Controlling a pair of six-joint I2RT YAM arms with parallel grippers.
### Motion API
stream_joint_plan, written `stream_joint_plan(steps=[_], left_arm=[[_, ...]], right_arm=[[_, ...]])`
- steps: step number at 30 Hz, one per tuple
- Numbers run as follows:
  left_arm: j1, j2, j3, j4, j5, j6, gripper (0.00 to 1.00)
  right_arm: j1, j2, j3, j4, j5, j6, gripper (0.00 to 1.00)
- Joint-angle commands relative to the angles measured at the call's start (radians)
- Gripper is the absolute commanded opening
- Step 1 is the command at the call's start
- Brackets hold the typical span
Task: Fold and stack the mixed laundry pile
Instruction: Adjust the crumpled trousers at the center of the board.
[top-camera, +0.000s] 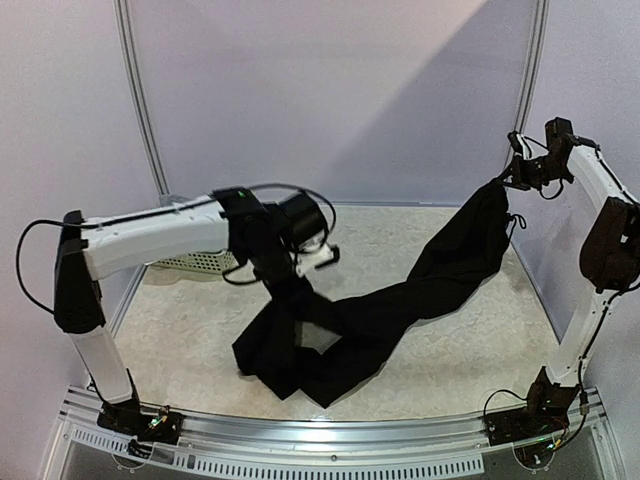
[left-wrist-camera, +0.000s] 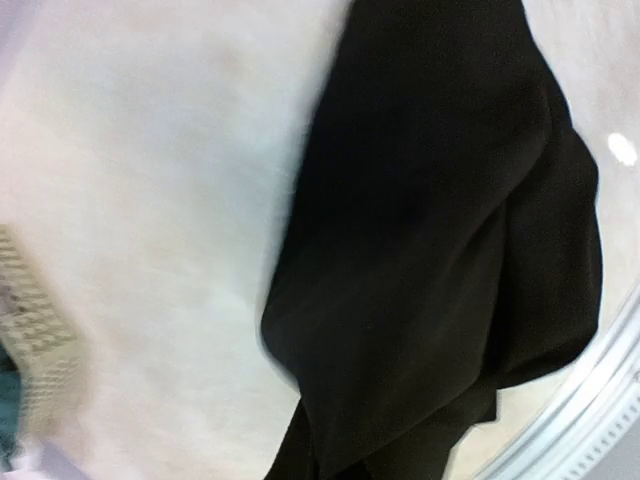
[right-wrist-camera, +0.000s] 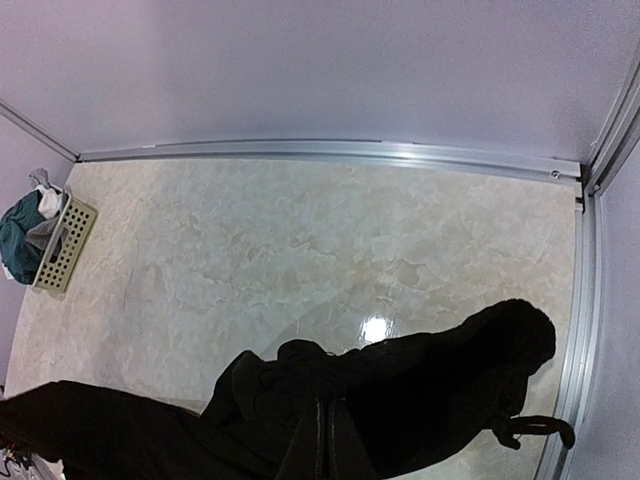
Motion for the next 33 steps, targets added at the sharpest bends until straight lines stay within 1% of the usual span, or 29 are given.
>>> stream_joint_plan(steps=[1, 3, 4, 5, 7, 9, 12, 13, 14, 16, 18, 19, 20, 21, 22, 24, 26, 27, 29, 31, 33], left_arm=[[0.032, -0.134, 0.360, -0.161, -0.195, 0.141, 0.00], [-0.010, -0.145, 0.503, -0.216, -0.162, 0.158, 0.00], [-0.054, -0.155, 0.540, -0.235, -0.156, 0.166, 0.00], [-0.091, -0.179, 0.536, -0.231, -0.152, 0.173, 0.00], [-0.157, -0.228, 0.486, -0.223, -0.111, 0.165, 0.00], [-0.229, -0.266, 0.411, -0.223, -0.018, 0.122, 0.00], [-0.346, -0.285, 0.259, -0.171, 0.131, 0.030, 0.00], [-0.390, -0.268, 0.210, -0.149, 0.201, 0.004, 0.00], [-0.428, -0.254, 0.162, -0.118, 0.243, -0.026, 0.00], [-0.491, -0.177, 0.092, -0.053, 0.315, -0.063, 0.00], [-0.532, -0.090, 0.095, -0.038, 0.336, -0.072, 0.00], [-0.544, -0.050, 0.111, -0.041, 0.337, -0.067, 0.07], [-0.552, -0.020, 0.134, -0.059, 0.332, -0.053, 0.18], [-0.556, 0.003, 0.167, -0.086, 0.312, -0.034, 0.27], [-0.555, 0.010, 0.194, -0.111, 0.277, -0.016, 0.34], [-0.527, -0.016, 0.208, -0.129, 0.163, 0.012, 0.53], [-0.441, -0.074, 0.147, -0.086, 0.078, -0.018, 0.67], [-0.370, -0.108, 0.097, -0.050, 0.053, -0.070, 0.71], [-0.201, -0.169, -0.032, 0.030, 0.050, -0.189, 0.73], [-0.057, -0.226, -0.184, 0.118, 0.062, -0.300, 0.75], [0.048, -0.277, -0.355, 0.214, 0.115, -0.405, 0.75]], right_arm=[[0.008, 0.034, 0.118, 0.031, 0.037, 0.080, 0.00], [0.004, 0.035, 0.168, 0.042, 0.061, 0.105, 0.00], [0.002, 0.035, 0.189, 0.045, 0.066, 0.108, 0.00], [-0.004, 0.035, 0.216, 0.047, 0.068, 0.112, 0.00], [-0.016, 0.033, 0.236, 0.049, 0.065, 0.152, 0.00], [-0.032, 0.023, 0.233, 0.052, 0.059, 0.164, 0.00], [-0.056, 0.007, 0.199, 0.054, 0.051, 0.163, 0.00], [-0.063, -0.004, 0.180, 0.055, 0.050, 0.156, 0.00], [-0.068, -0.009, 0.163, 0.057, 0.052, 0.150, 0.00], [-0.075, -0.022, 0.136, 0.051, 0.055, 0.132, 0.00], [-0.079, -0.029, 0.110, 0.050, 0.056, 0.125, 0.00], [-0.081, -0.033, 0.097, 0.053, 0.056, 0.119, 0.00], [-0.082, -0.038, 0.088, 0.055, 0.056, 0.095, 0.00], [-0.083, -0.040, 0.084, 0.054, 0.055, 0.091, 0.00], [-0.083, -0.040, 0.083, 0.051, 0.052, 0.090, 0.00], [-0.083, -0.042, 0.085, 0.047, 0.044, 0.088, 0.00], [-0.083, -0.044, 0.080, 0.047, 0.036, 0.088, 0.00], [-0.083, -0.048, 0.072, 0.048, 0.031, 0.089, 0.00], [-0.083, -0.052, 0.048, 0.053, 0.016, 0.088, 0.00], [-0.083, -0.055, 0.023, 0.052, 0.004, 0.085, 0.00], [-0.083, -0.059, -0.003, 0.052, 0.000, 0.076, 0.00]])
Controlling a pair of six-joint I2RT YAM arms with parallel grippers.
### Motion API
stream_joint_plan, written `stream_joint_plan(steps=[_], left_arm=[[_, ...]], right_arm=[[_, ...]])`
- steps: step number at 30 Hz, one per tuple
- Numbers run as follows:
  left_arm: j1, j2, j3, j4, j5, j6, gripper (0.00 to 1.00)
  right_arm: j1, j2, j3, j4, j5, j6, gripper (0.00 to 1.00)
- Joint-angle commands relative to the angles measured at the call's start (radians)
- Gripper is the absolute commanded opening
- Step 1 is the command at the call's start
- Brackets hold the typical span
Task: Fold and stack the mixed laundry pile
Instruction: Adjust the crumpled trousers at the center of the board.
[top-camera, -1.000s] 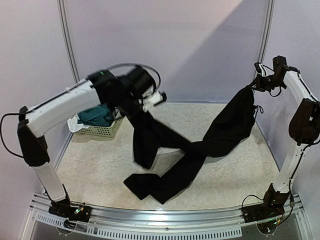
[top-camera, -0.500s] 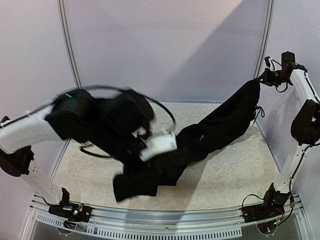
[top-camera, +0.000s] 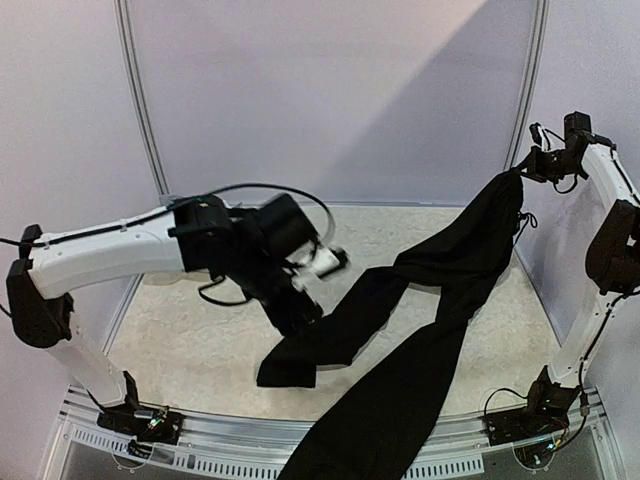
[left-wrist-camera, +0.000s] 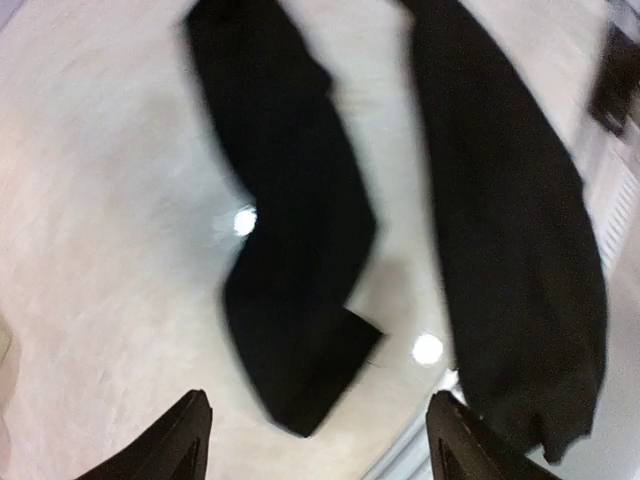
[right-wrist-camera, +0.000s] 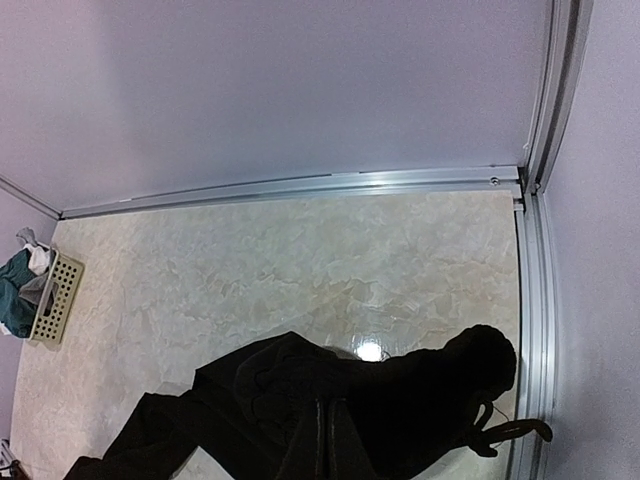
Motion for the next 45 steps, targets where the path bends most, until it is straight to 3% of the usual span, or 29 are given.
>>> stream_joint_plan(steps=[1, 7, 12, 19, 22, 24, 30, 35, 37, 41, 43, 45], left_arm=[[0.240, -0.096, -0.331, 0.189, 0.042, -0.279, 0.75], [0.277, -0.144, -0.558, 0.404, 0.147, -0.387, 0.85], [0.299, -0.018, -0.608, 0.493, 0.203, -0.401, 0.86], [0.302, 0.108, -0.586, 0.635, 0.380, -0.372, 0.59], [0.304, 0.152, -0.509, 0.604, 0.396, -0.313, 0.29], [0.318, 0.186, -0.414, 0.478, 0.311, -0.241, 0.00], [0.344, 0.246, 0.032, 0.061, -0.306, 0.133, 0.00], [0.354, 0.234, 0.311, -0.023, -0.739, 0.381, 0.00], [0.352, 0.168, 0.313, 0.042, -0.855, 0.464, 0.00], [0.300, -0.017, 0.094, 0.340, -1.094, 0.691, 0.00], [0.246, -0.125, -0.060, 0.500, -1.125, 0.803, 0.00], [0.170, -0.211, -0.189, 0.502, -1.108, 0.848, 0.00]], right_arm=[[-0.003, -0.037, -0.055, 0.012, -0.034, -0.032, 0.00], [-0.003, -0.041, -0.084, 0.007, -0.042, -0.061, 0.00], [-0.002, -0.027, -0.098, 0.010, -0.067, -0.052, 0.00], [-0.002, -0.020, -0.120, 0.022, -0.073, -0.054, 0.00], [-0.002, -0.002, -0.120, 0.030, -0.074, -0.053, 0.00], [-0.003, 0.013, -0.110, 0.044, -0.074, -0.043, 0.00], [-0.002, 0.088, 0.054, 0.037, -0.064, 0.010, 0.00], [-0.006, 0.137, 0.234, 0.015, -0.029, 0.066, 0.00], [-0.015, 0.129, 0.246, 0.028, -0.013, 0.078, 0.00], [-0.077, 0.092, 0.201, 0.069, -0.034, 0.118, 0.00], [-0.114, 0.067, 0.158, 0.089, -0.050, 0.134, 0.00], [-0.137, 0.050, 0.118, 0.083, -0.049, 0.122, 0.00]])
